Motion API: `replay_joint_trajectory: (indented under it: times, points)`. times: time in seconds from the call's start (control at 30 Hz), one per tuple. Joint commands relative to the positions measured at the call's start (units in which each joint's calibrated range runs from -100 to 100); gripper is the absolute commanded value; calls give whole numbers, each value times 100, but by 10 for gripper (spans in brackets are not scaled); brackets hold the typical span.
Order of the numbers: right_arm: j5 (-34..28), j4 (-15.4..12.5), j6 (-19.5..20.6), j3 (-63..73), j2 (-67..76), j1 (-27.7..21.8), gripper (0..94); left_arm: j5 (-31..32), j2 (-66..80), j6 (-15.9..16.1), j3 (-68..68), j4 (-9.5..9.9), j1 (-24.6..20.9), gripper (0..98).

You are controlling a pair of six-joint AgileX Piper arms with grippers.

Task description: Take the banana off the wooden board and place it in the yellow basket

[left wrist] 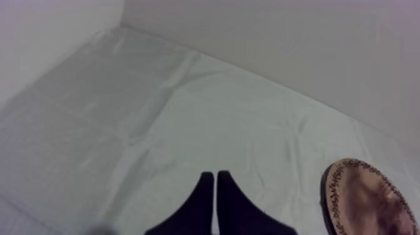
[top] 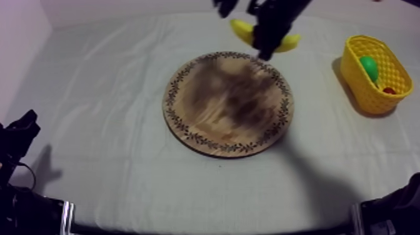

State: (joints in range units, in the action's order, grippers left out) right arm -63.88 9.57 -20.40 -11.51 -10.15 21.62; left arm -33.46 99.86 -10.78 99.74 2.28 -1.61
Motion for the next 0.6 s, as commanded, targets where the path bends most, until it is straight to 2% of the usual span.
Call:
replay_joint_trajectory:
  times: [0.0, 0.27, 0.57]
  points:
    - [83, 28, -78, -744, 718, -378, 257, 0, -3, 1, 4, -1, -2, 1]
    - [285, -19, -541, -1434, 1488, -1415, 259, 0, -3, 1, 4, -1, -2, 1]
    - [601, -218, -1010, -1464, 1491, -2493, 260, 0, -3, 1, 4, -1, -2, 1]
